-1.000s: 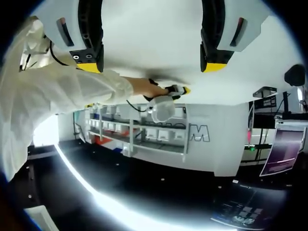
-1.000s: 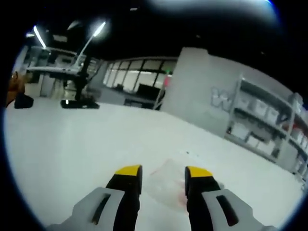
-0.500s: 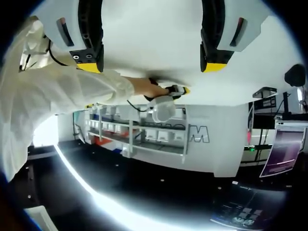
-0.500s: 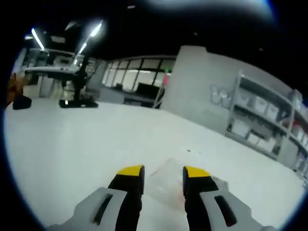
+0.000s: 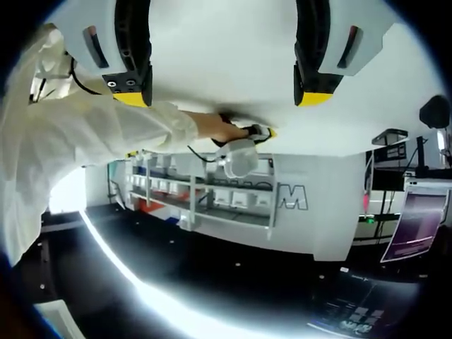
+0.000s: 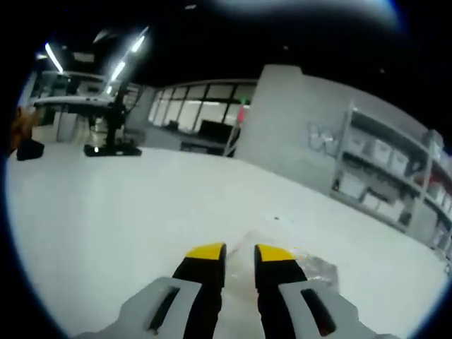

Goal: Open the resealable bag by pulling the two sides of the seal apart until the entire bag opening is separated and visibly accessible.

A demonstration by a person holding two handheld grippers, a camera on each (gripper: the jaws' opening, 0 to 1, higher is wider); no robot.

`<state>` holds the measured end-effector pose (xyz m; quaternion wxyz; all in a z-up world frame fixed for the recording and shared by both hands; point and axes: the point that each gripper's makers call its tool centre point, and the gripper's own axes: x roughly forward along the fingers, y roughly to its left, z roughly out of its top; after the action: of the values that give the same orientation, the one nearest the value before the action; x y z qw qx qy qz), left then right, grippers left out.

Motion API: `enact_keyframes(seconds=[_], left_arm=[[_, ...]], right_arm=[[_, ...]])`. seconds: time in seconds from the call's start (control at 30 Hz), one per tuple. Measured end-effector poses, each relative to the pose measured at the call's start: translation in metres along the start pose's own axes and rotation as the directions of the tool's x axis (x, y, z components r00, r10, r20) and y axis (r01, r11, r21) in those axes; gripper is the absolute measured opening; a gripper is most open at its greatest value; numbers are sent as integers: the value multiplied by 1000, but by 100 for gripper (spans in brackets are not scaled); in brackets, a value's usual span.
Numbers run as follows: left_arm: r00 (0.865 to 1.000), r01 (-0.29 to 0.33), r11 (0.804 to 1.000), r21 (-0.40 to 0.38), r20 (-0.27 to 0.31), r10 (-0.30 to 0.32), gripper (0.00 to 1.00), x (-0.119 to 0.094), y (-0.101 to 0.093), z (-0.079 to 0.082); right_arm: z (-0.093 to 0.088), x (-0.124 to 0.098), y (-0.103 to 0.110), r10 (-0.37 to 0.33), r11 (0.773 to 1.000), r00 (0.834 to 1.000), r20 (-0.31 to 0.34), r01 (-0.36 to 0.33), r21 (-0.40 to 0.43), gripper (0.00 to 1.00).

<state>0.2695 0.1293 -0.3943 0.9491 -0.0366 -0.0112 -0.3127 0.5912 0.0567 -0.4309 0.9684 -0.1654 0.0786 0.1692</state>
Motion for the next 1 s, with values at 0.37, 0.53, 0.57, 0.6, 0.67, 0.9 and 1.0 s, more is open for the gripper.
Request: enact_keyframes(seconds=[0.37, 0.53, 0.57, 0.6, 0.67, 0.9, 1.0], left_arm=[[1000, -1, 1000, 3, -9, 1, 81, 0, -1, -2], [1000, -2, 1000, 8, -10, 2, 80, -1, -1, -1], [1000, -1, 1000, 13, -8, 1, 80, -2, -2, 0], [1000, -1, 1000, 14, -8, 1, 80, -2, -2, 0], [1000, -2, 1000, 13, -8, 2, 80, -2, -2, 0], [1000, 5, 1000, 17, -18, -5, 80, -1, -8, -3], [1000, 12, 1000, 21, -16, -11, 80, 0, -11, -2]], right_arm=[[-3, -2, -3, 8, 1000, 1000, -4, -8, 24, 0], [2, -4, -11, 4, 997, 1000, 14, -5, 81, 0], [3, -5, -13, 4, 995, 1000, 18, -6, 99, 0], [4, -6, -15, 5, 995, 1000, 20, -7, 104, 0], [7, -10, -17, 4, 994, 1000, 29, -8, 112, 0], [31, -19, -30, -3, 988, 996, 84, -11, 155, 0], [36, -22, -35, -11, 988, 996, 93, -4, 154, 0]])
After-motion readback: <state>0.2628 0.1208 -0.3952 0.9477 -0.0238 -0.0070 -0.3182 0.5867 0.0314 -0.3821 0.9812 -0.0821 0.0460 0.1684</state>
